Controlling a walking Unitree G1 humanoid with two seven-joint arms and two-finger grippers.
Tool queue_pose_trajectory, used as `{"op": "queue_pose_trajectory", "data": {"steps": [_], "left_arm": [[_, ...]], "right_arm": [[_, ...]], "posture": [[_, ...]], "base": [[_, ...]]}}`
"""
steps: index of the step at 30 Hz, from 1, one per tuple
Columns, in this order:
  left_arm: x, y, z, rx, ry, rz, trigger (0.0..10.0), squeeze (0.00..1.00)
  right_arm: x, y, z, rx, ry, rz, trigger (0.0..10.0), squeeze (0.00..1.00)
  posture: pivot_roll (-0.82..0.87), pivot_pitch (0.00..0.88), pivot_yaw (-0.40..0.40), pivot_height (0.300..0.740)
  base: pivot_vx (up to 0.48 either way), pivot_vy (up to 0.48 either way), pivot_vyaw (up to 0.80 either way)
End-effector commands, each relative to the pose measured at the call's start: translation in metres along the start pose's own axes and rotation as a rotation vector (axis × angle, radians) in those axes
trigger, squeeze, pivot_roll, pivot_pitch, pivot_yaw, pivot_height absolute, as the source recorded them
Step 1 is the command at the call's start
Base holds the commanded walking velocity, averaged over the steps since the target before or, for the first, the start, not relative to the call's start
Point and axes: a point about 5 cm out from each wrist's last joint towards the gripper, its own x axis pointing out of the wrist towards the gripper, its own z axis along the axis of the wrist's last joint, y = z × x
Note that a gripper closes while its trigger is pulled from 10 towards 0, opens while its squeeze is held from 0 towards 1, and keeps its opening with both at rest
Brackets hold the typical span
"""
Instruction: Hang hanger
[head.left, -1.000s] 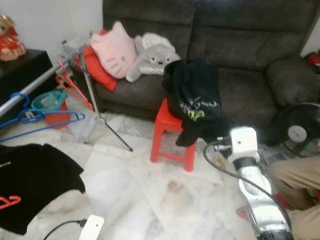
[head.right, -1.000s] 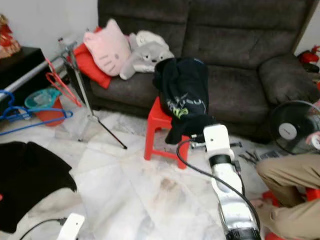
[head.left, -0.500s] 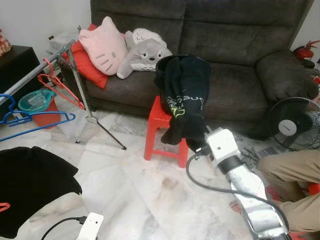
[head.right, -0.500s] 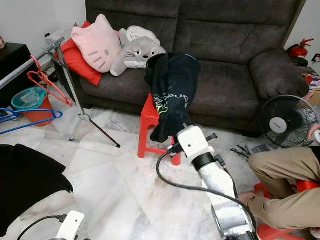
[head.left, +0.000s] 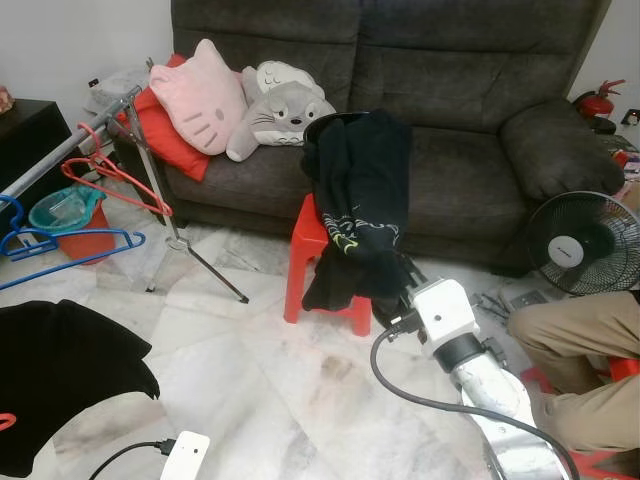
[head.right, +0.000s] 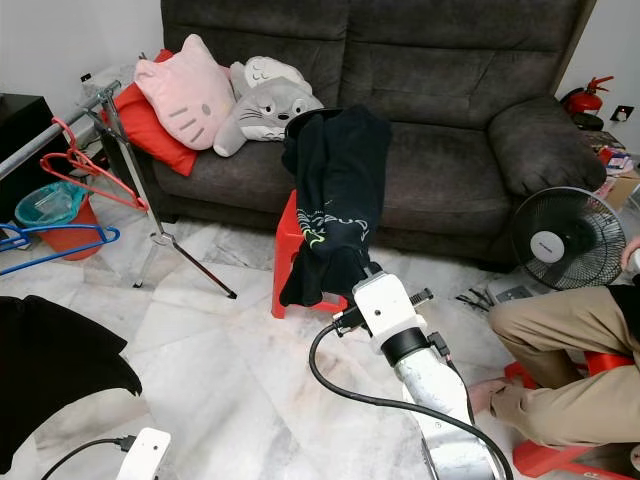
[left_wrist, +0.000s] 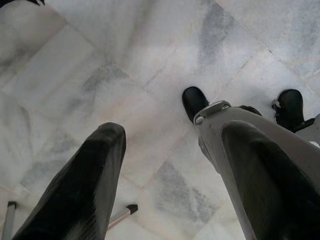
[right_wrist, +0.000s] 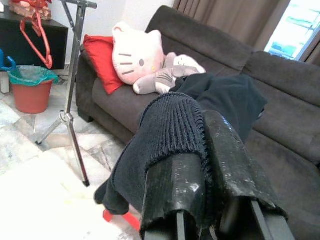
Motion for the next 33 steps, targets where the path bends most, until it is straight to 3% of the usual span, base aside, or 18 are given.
{"op": "queue_pose_trajectory", "data": {"steps": [1, 10, 14, 21, 33], "left_arm": [[-0.001, 0.001, -0.008, -0.012, 0.026, 0.017, 10.0, 0.0], [0.0, -0.001, -0.008, -0.036, 0.018, 0.036, 10.0, 0.0], [0.0, -0.003, -0.008, -0.048, 0.013, 0.04, 10.0, 0.0], [0.0, -0.004, -0.011, -0.068, 0.018, 0.048, 10.0, 0.0], [-0.003, -0.003, -0.024, -0.077, 0.041, 0.051, 10.0, 0.0]], "right_arm": [[0.002, 0.003, 0.006, -0.012, -0.027, 0.011, 10.0, 0.0], [0.01, 0.0, 0.008, -0.018, -0.033, -0.001, 10.0, 0.0], [0.013, 0.011, 0.011, -0.003, -0.042, 0.044, 10.0, 0.0], [0.011, 0.018, 0.008, -0.004, -0.038, 0.072, 10.0, 0.0], [0.007, 0.015, -0.005, -0.012, 0.017, 0.06, 10.0, 0.0]], "posture": [[-0.15, 0.0, 0.032, 0.74], [-0.14, 0.0, 0.025, 0.74], [-0.13, 0.0, 0.013, 0.74], [-0.13, 0.0, 0.006, 0.74], [-0.11, 0.0, 0.003, 0.74]], "base": [[0.0, 0.0, 0.42], [0.0, 0.0, 0.4], [0.0, 0.0, 0.44], [0.0, 0.0, 0.59], [0.0, 0.0, 0.8]]}}
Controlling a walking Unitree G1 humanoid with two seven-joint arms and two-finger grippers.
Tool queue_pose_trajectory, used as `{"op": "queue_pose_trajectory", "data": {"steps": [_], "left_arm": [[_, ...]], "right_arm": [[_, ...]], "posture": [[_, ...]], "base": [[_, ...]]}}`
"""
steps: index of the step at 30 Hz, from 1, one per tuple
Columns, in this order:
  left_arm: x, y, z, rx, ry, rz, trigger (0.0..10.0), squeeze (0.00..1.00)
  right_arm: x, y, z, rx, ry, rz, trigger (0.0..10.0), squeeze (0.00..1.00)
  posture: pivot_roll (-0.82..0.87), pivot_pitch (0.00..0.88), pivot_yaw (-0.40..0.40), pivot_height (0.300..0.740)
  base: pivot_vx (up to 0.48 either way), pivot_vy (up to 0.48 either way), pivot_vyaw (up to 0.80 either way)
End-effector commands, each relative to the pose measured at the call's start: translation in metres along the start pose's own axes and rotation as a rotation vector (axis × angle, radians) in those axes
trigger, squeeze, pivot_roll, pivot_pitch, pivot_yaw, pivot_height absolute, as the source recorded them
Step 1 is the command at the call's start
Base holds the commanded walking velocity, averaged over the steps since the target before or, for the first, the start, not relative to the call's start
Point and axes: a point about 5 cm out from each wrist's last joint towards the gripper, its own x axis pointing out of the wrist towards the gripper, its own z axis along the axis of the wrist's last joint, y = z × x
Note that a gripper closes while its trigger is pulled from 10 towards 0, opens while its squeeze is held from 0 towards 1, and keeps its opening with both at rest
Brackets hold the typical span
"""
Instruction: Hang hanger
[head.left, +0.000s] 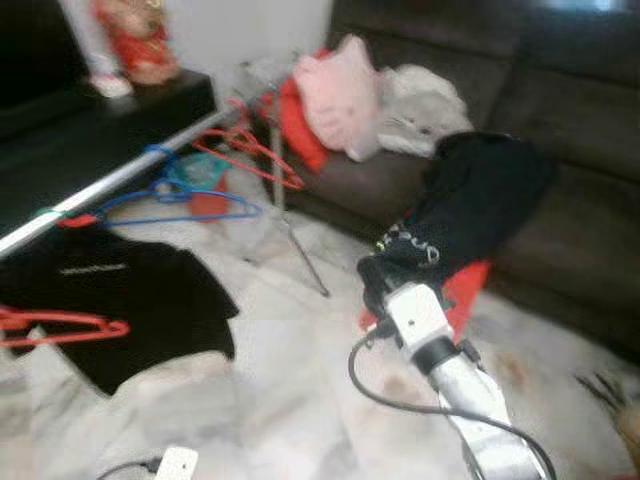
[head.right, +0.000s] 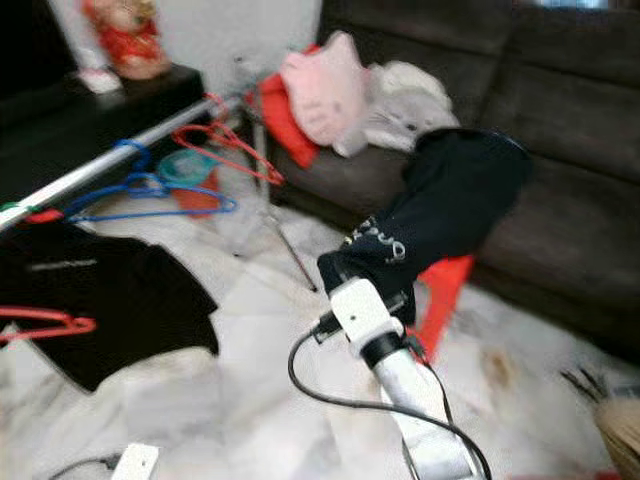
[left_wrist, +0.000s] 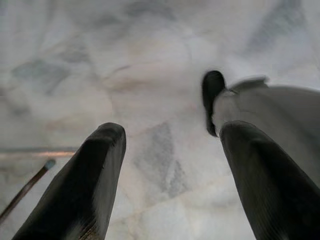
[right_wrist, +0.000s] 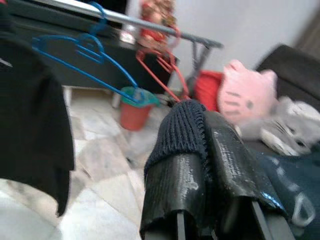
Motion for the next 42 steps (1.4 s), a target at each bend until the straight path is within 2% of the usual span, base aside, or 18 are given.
{"op": "queue_pose_trajectory", "data": {"steps": [1, 4, 12, 13, 15, 22, 26, 31, 32, 36, 42], "left_arm": [[0.0, -0.007, -0.006, -0.005, 0.015, -0.016, 10.0, 0.0], [-0.001, -0.006, -0.009, -0.005, 0.018, -0.014, 10.0, 0.0], [-0.003, -0.003, -0.019, -0.004, 0.036, -0.009, 10.0, 0.0], [-0.003, -0.003, -0.021, -0.003, 0.04, -0.009, 10.0, 0.0], [-0.003, -0.003, -0.023, -0.002, 0.043, -0.008, 10.0, 0.0], [-0.004, -0.004, -0.028, 0.001, 0.048, -0.009, 10.0, 0.0], [-0.005, -0.006, -0.03, -0.035, 0.021, -0.001, 10.0, 0.0], [-0.006, -0.007, -0.029, -0.055, -0.02, 0.01, 10.0, 0.0], [-0.006, -0.008, -0.027, -0.073, -0.054, 0.014, 10.0, 0.0], [-0.007, -0.011, -0.026, -0.102, -0.094, 0.018, 10.0, 0.0], [-0.006, -0.015, -0.031, -0.139, -0.055, 0.016, 10.0, 0.0]], "right_arm": [[-0.003, -0.005, -0.006, -0.012, 0.022, -0.012, 10.0, 0.0], [-0.003, -0.006, -0.008, -0.006, 0.03, -0.025, 10.0, 0.0], [-0.002, -0.02, -0.027, 0.081, 0.096, -0.121, 10.0, 0.0], [-0.003, -0.025, -0.035, 0.137, 0.124, -0.17, 10.0, 0.0], [-0.004, -0.029, -0.04, 0.173, 0.145, -0.202, 10.0, 0.0], [-0.014, -0.048, -0.081, 0.336, 0.296, -0.378, 10.0, 0.0], [-0.023, -0.058, -0.101, 0.32, 0.388, -0.451, 10.0, 0.0], [-0.029, -0.059, -0.114, 0.382, 0.424, -0.503, 10.0, 0.0], [-0.034, -0.059, -0.122, 0.404, 0.461, -0.527, 10.0, 0.0], [-0.043, -0.055, -0.135, 0.455, 0.511, -0.552, 10.0, 0.0], [-0.055, -0.042, -0.153, 0.477, 0.609, -0.518, 10.0, 0.0]], "posture": [[-0.11, 0.0, 0.003, 0.74], [-0.1, 0.0, 0.001, 0.74], [-0.08, 0.0, -0.001, 0.74], [-0.08, 0.0, -0.001, 0.74], [-0.08, 0.0, 0.0, 0.74], [-0.08, 0.0, -0.01, 0.74], [-0.07, 0.0, -0.018, 0.74], [-0.07, 0.0, -0.021, 0.74], [-0.05, 0.0, -0.031, 0.74], [-0.04, 0.0, -0.044, 0.74], [-0.05, 0.0, -0.054, 0.74]], "base": [[0.0, 0.0, 0.8], [0.0, 0.0, 0.8], [0.0, 0.0, 0.8], [0.0, 0.0, 0.0], [0.0, 0.0, 0.0], [0.0, 0.0, 0.0], [0.0, 0.0, 0.0], [0.0, 0.0, 0.0], [0.0, 0.0, 0.0], [0.0, 0.0, 0.0], [0.0, 0.0, 0.0]]}}
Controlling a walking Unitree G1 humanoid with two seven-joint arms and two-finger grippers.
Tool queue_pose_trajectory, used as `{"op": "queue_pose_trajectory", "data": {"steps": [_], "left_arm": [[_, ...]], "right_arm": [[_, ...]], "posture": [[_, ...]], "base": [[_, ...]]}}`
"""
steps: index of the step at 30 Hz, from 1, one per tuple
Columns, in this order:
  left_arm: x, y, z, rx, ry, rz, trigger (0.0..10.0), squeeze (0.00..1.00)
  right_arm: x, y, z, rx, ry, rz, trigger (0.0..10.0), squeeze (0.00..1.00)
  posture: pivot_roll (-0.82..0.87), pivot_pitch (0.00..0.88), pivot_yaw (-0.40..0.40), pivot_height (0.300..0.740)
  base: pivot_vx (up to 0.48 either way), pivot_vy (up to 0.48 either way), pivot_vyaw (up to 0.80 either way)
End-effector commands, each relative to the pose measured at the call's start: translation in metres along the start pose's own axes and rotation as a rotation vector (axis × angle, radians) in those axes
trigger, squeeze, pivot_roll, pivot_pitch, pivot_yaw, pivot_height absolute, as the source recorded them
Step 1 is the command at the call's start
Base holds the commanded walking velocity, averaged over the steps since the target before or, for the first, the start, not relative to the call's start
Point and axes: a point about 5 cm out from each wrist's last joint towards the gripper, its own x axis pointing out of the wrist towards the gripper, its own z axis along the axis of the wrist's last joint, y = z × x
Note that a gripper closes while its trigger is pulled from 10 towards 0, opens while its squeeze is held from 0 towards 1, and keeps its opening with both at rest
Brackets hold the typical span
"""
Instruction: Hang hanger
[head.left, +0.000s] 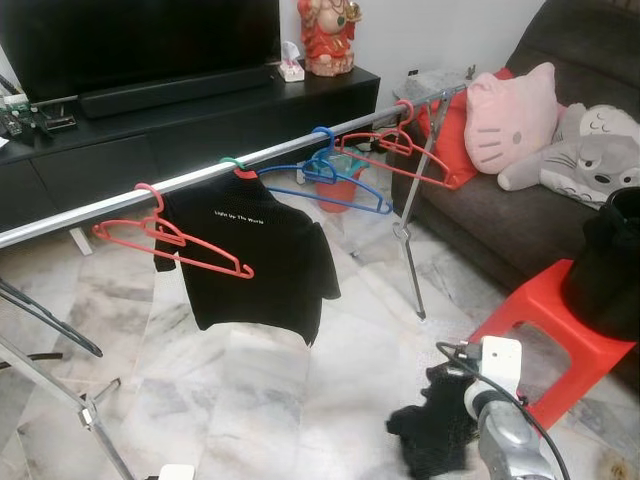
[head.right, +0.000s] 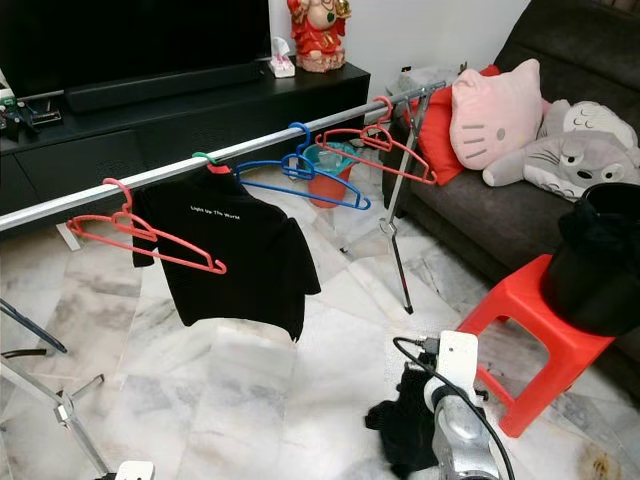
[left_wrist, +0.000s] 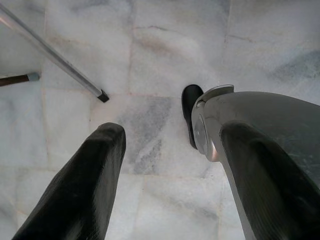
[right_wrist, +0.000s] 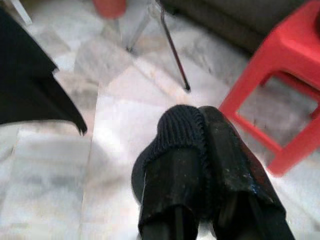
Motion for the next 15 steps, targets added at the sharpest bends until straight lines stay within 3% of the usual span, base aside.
{"op": "queue_pose_trajectory", "data": {"steps": [1, 6, 11, 15], "left_arm": [[-0.002, -0.004, -0.01, -0.012, 0.048, -0.004, 10.0, 0.0], [-0.002, -0.007, -0.012, -0.015, 0.054, -0.01, 10.0, 0.0], [-0.002, -0.007, -0.012, -0.002, 0.056, 0.0, 10.0, 0.0], [-0.002, -0.007, -0.013, 0.006, 0.069, -0.004, 10.0, 0.0]], "right_arm": [[0.001, -0.004, -0.001, 0.001, 0.009, -0.009, 10.0, 0.0], [-0.006, -0.005, -0.031, -0.043, 0.152, -0.011, 10.0, 0.0], [-0.007, -0.005, -0.032, -0.034, 0.147, -0.013, 10.0, 0.0], [-0.007, -0.006, -0.03, -0.047, 0.106, -0.009, 10.0, 0.0]], "posture": [[-0.05, 0.0, -0.055, 0.74], [-0.02, 0.0, -0.072, 0.74], [-0.01, 0.0, -0.075, 0.74], [-0.02, 0.0, -0.067, 0.74]], "base": [[0.0, 0.0, 0.0], [0.0, 0.0, 0.0], [0.0, 0.0, 0.0], [0.0, -0.32, 0.37]]}}
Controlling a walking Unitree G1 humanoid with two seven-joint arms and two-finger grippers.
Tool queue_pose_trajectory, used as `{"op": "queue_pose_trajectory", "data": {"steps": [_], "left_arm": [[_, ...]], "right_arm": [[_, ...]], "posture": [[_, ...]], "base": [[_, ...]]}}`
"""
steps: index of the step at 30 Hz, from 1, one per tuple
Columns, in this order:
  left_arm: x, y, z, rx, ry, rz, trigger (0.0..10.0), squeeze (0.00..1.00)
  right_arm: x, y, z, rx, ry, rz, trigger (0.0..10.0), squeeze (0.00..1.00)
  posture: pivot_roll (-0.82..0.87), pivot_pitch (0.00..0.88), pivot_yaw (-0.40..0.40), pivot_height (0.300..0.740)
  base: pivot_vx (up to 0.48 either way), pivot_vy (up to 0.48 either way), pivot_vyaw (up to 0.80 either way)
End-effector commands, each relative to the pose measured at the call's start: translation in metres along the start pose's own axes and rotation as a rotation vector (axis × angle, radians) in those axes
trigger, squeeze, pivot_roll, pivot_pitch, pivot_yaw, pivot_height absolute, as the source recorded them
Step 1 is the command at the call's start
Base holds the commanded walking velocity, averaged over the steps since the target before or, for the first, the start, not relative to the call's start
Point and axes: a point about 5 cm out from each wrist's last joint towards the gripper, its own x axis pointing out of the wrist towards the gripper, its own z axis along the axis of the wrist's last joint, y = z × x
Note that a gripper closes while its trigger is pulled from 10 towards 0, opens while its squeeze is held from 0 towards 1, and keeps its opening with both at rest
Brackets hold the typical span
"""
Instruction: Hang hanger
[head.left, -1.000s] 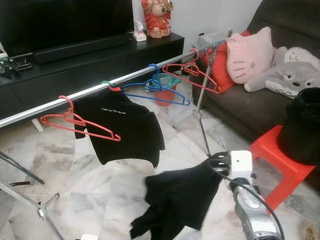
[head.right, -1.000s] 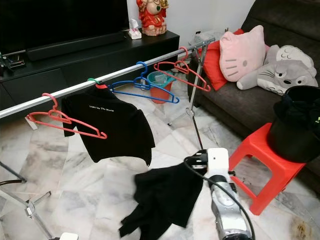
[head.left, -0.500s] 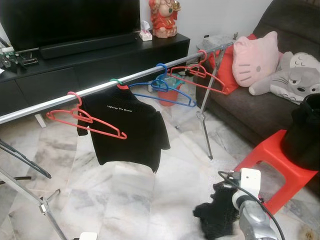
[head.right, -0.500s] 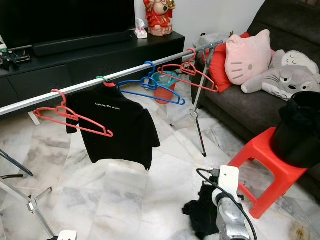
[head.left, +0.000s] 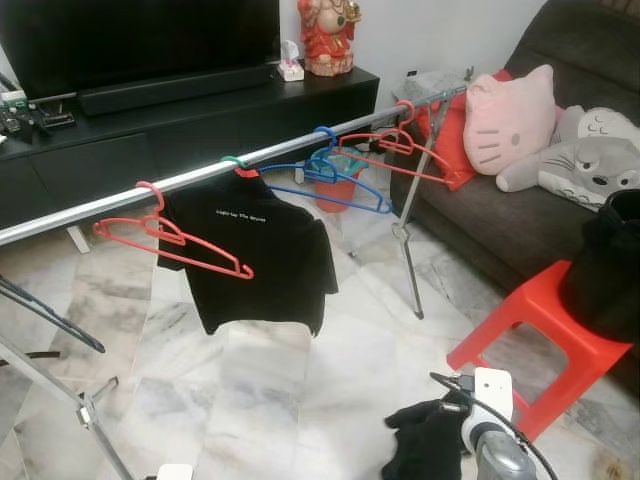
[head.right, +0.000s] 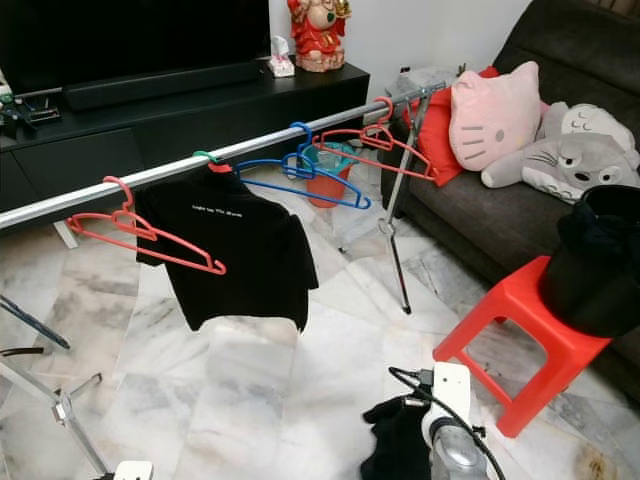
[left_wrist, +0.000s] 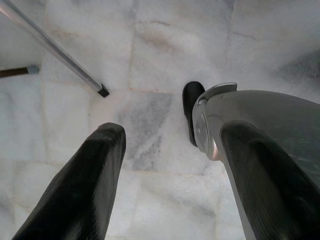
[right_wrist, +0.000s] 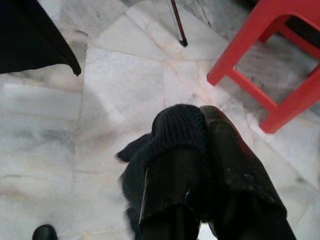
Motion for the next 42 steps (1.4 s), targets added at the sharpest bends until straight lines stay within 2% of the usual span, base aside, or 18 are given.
{"op": "queue_pose_trajectory", "data": {"steps": [1, 4, 27, 35, 40, 42], "left_arm": [[-0.003, -0.006, -0.015, 0.008, 0.063, -0.017, 10.0, 0.0], [-0.003, -0.006, -0.016, 0.014, 0.067, -0.022, 10.0, 0.0], [-0.004, -0.008, -0.018, 0.002, 0.063, -0.004, 10.0, 0.0], [-0.004, -0.009, -0.01, -0.052, -0.023, 0.013, 10.0, 0.0], [-0.004, -0.007, 0.002, -0.073, -0.142, 0.053, 10.0, 0.0], [-0.005, -0.006, 0.004, -0.072, -0.16, 0.059, 10.0, 0.0]], "right_arm": [[0.001, -0.004, 0.007, -0.006, -0.041, -0.008, 10.0, 0.0], [0.001, -0.005, 0.007, -0.001, -0.045, -0.01, 10.0, 0.0], [0.008, 0.003, 0.035, -0.004, -0.14, 0.035, 10.0, 0.0], [0.01, 0.003, 0.042, -0.017, -0.16, 0.04, 10.0, 0.0], [0.01, 0.001, 0.046, -0.025, -0.173, 0.042, 10.0, 0.0], [0.01, 0.001, 0.046, -0.025, -0.174, 0.042, 10.0, 0.0]], "posture": [[-0.02, 0.0, -0.066, 0.74], [-0.02, 0.0, -0.067, 0.74], [-0.01, 0.0, -0.085, 0.74], [0.0, 0.0, -0.087, 0.74], [0.01, 0.0, -0.091, 0.74], [0.01, 0.0, -0.091, 0.74]], "base": [[0.0, -0.319, 0.8], [0.0, -0.319, 0.8], [0.0, -0.316, 0.0], [0.0, -0.314, 0.0], [0.0, 0.0, 0.0], [0.0, 0.0, 0.0]]}}
